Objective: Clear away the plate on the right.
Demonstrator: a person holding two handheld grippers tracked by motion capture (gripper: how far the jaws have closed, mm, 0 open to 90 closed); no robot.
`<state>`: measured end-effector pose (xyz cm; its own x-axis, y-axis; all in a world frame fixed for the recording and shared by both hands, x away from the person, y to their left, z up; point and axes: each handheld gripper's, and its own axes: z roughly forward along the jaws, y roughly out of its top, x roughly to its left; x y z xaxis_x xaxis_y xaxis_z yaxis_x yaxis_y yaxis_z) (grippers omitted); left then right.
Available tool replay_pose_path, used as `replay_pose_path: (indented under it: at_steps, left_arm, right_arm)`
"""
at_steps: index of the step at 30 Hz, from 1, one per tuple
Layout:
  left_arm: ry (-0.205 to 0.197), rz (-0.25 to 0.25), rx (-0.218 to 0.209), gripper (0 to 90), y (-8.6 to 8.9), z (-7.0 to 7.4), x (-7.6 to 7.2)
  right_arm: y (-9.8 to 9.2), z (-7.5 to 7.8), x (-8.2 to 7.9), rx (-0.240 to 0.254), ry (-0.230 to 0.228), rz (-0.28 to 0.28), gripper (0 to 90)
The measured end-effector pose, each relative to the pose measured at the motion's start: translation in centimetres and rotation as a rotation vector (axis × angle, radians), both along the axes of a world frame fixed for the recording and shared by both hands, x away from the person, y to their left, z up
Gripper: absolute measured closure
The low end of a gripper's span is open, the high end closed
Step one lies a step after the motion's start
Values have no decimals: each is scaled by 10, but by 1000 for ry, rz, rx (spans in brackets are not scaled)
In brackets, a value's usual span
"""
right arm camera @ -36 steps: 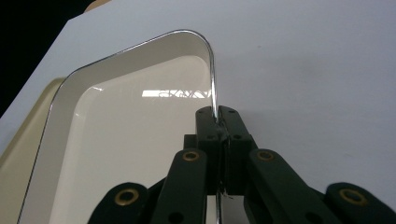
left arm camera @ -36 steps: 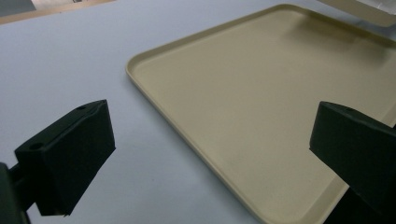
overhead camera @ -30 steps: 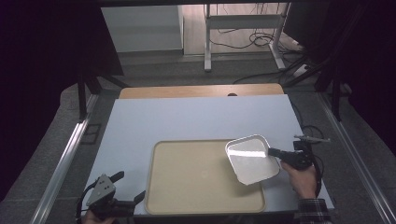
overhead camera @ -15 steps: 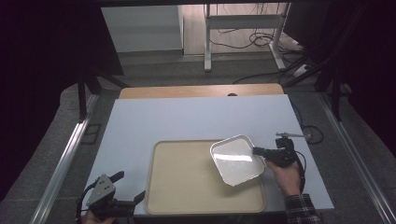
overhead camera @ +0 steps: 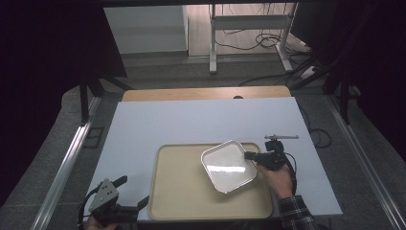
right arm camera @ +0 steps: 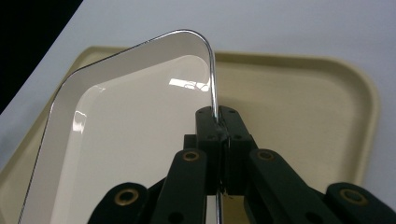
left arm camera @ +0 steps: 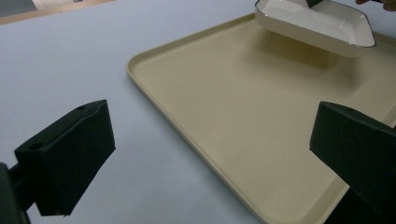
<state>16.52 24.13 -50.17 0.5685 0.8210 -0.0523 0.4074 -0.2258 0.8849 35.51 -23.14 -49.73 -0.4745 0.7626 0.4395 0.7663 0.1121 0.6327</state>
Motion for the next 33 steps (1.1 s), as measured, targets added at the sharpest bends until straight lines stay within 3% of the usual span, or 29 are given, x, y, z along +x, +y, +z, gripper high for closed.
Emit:
replay_pose_path:
  at_steps: [17, 33]
  left_arm:
    - [-3, -2, -3, 0, 0, 0, 0]
    - [-4, -4, -2, 0, 0, 0, 0]
  right_arm:
    - [44, -10, 7, -28, 21, 24, 887]
    - [55, -23, 13, -88, 32, -3, 885]
